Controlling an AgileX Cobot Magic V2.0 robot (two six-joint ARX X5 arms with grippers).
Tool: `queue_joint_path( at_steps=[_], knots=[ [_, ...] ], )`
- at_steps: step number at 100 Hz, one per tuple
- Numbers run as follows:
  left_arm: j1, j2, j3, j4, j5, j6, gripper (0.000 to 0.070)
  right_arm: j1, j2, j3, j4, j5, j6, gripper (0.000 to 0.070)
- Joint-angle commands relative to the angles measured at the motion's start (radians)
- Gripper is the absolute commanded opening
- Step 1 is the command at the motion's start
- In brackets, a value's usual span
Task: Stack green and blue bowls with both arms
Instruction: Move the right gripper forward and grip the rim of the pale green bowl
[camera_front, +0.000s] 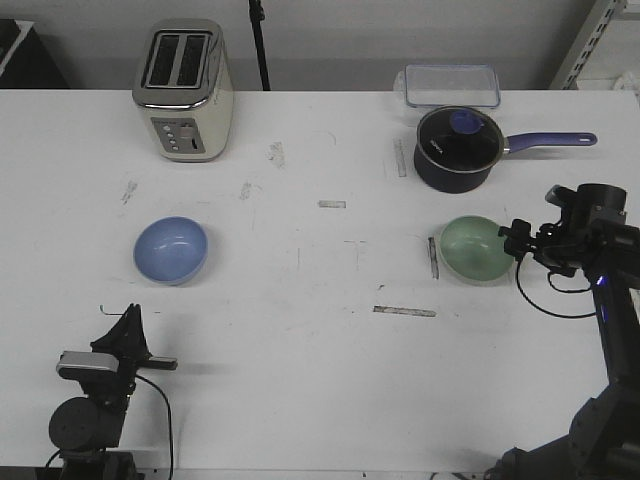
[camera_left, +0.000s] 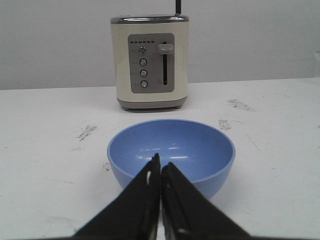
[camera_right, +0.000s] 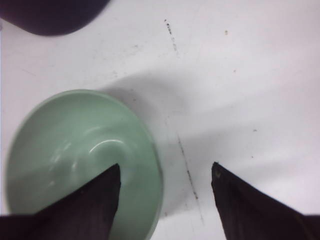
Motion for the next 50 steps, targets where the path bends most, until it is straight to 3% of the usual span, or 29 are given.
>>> queue_joint_path(
  at_steps=[1,16,32,50],
  knots=[
    [0.000,-0.002,-0.021,0.013,0.000,0.006,0.0002,0.012,0.044,0.020,0.008,-0.003,-0.010,0.0394],
    [0.000,-0.002,-0.021,0.012,0.000,0.005,0.0002,0.039,0.097,0.019,0.024,0.000,-0.012,0.0362],
    [0.000,-0.002,-0.021,0.012,0.000,0.005,0.0002,0.050,0.116,0.019,0.034,0.000,-0.009,0.0008],
    [0.000,-0.002,-0.021,0.013,0.000,0.005,0.0002,0.050,0.107,0.019,0.035,0.000,-0.003,0.0000]
  ],
)
